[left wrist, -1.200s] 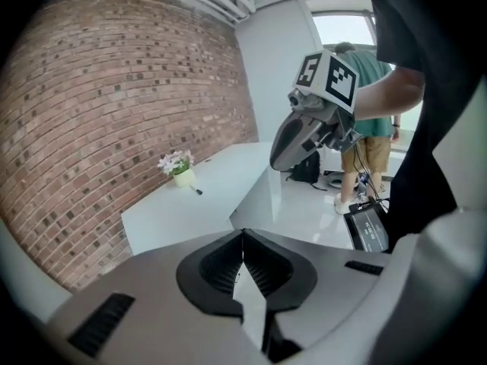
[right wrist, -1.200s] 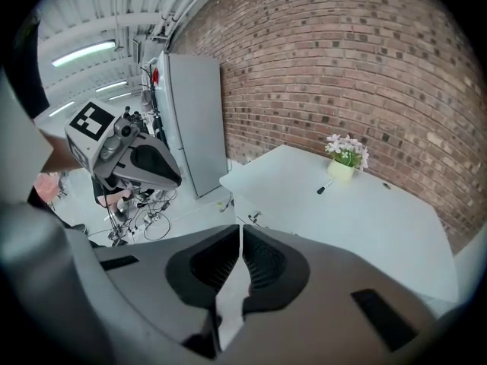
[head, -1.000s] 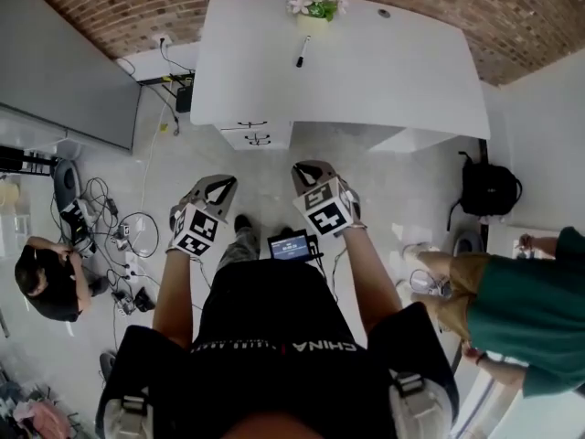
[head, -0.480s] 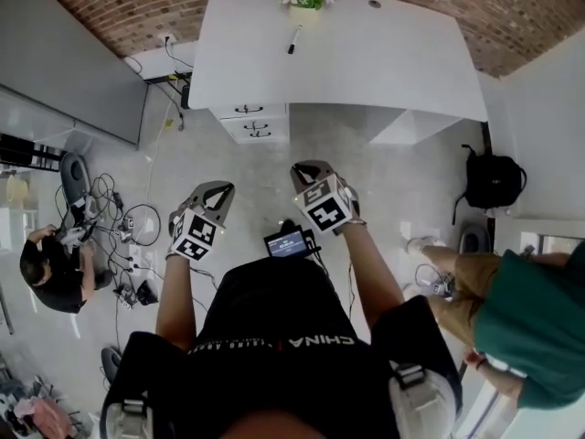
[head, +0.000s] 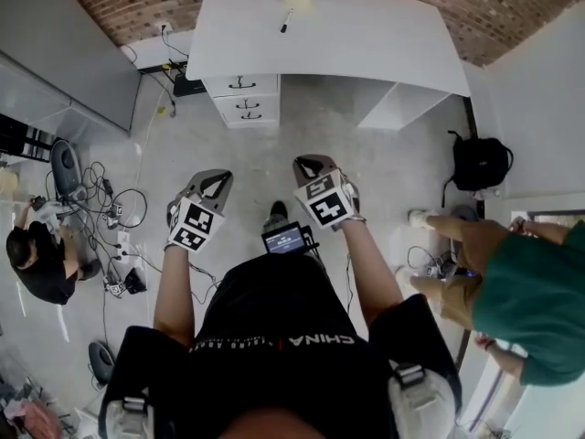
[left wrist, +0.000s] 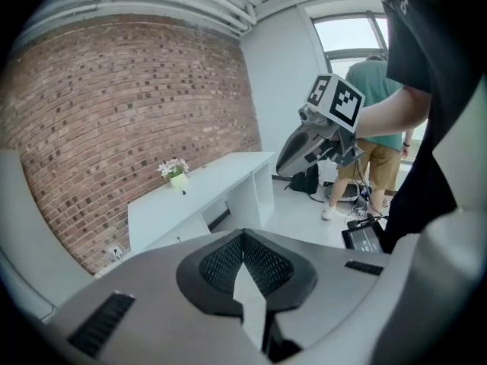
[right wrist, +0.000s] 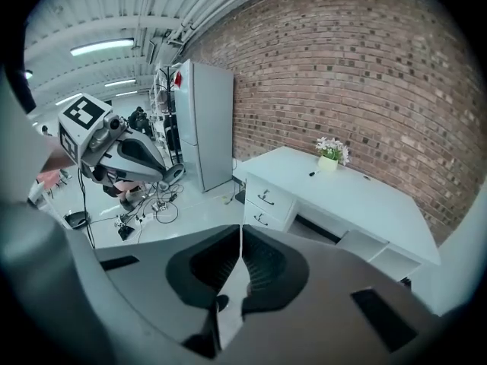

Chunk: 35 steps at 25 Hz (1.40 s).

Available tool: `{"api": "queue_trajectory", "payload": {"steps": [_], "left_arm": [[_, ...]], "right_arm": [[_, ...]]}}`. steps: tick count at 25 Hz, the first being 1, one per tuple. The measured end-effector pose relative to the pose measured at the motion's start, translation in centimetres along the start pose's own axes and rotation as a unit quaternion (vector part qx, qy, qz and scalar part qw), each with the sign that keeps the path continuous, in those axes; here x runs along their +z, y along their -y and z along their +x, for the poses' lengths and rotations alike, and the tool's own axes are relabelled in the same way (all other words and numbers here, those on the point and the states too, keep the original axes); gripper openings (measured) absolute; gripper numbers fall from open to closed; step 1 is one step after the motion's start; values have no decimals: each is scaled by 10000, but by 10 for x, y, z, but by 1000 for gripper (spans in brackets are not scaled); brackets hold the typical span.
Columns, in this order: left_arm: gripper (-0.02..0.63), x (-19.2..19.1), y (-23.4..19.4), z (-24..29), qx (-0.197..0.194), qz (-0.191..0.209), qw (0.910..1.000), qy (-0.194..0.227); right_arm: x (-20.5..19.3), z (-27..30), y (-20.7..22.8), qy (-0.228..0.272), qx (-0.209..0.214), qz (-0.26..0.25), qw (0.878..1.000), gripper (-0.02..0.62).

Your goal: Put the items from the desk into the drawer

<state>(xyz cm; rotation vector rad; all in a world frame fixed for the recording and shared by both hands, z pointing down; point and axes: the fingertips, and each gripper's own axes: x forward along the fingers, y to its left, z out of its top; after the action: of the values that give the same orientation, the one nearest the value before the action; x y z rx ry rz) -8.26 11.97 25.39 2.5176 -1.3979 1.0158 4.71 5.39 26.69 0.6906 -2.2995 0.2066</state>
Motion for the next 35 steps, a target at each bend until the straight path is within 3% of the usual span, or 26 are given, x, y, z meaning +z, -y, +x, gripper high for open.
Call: {"api": "queue_trajectory", "payload": {"steps": [7,13,20,28,35], "left_arm": [[12,-7,84,-40,-232,112,9995,183],[11,-2,146,-52,-618,11,9977,272],[11,17,170,-43,-561,-3,9979,339],[11,42,182,-19,-44,-170,9992,352],[12,61,195,-7,-117,-311,9989,332]], "right_arm": [[-56,-64,-55,-25,-171,255,9995,18],[-91,-111,-71,6,-336,524,9981,15],[-109,-134,-50,34,-490,472,9977,15],[-138,-159,-14,61,-447,347,9984,15],[-143,-160,-2,47,-223,134,9997,15]]}}
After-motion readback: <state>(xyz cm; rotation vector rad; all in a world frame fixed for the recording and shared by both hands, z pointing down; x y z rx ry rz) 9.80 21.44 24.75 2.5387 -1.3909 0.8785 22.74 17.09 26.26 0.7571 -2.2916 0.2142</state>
